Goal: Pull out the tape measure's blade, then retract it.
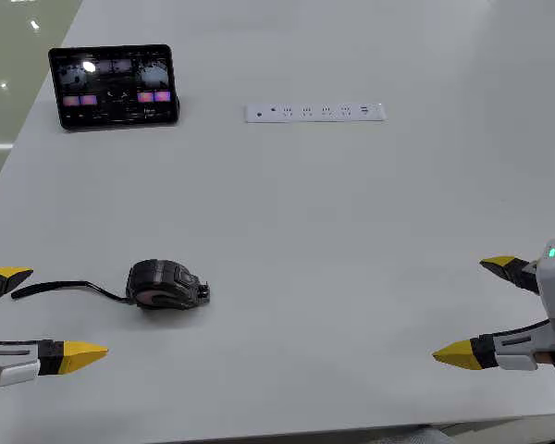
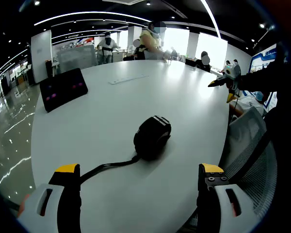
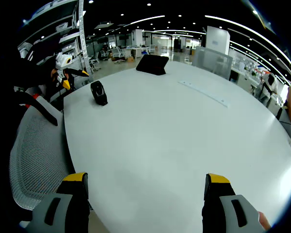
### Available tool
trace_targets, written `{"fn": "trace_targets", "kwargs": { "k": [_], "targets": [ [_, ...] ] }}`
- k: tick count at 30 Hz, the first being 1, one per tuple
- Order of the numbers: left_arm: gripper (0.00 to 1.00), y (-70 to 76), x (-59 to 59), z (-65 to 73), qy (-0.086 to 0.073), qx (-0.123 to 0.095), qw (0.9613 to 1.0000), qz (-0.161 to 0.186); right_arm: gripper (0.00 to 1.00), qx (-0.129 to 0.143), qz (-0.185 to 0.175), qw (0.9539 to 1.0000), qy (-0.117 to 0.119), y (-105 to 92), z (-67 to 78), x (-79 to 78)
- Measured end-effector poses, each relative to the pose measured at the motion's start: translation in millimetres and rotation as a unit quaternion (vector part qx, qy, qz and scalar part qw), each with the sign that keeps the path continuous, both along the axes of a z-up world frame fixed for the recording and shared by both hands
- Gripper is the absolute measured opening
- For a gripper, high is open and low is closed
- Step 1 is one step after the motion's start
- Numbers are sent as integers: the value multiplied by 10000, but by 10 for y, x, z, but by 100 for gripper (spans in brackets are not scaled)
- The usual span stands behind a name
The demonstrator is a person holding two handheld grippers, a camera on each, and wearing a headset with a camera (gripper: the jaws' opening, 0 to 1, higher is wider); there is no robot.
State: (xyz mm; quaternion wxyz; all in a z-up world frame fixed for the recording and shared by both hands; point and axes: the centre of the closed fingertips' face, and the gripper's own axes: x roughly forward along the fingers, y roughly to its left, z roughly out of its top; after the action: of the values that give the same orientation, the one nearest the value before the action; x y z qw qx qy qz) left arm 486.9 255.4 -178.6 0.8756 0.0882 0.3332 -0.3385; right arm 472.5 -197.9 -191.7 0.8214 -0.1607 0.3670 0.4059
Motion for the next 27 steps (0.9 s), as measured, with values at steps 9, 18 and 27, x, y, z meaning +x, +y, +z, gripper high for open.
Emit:
{"fn": "trace_targets", "kwargs": {
  "k": [9,18,27],
  "targets": [
    [99,6,-10,15,-19,-4,10000,-17,99,-41,3,10000,11,-27,1,-28],
    [99,0,-1,21,-65,42,9999,-101,99,-54,21,10000,-44,-34,11,-8],
    [99,-19,94,91,-195,99,9991,-375,99,-17,122,9996,-256,37,93,106]
  ]
}}
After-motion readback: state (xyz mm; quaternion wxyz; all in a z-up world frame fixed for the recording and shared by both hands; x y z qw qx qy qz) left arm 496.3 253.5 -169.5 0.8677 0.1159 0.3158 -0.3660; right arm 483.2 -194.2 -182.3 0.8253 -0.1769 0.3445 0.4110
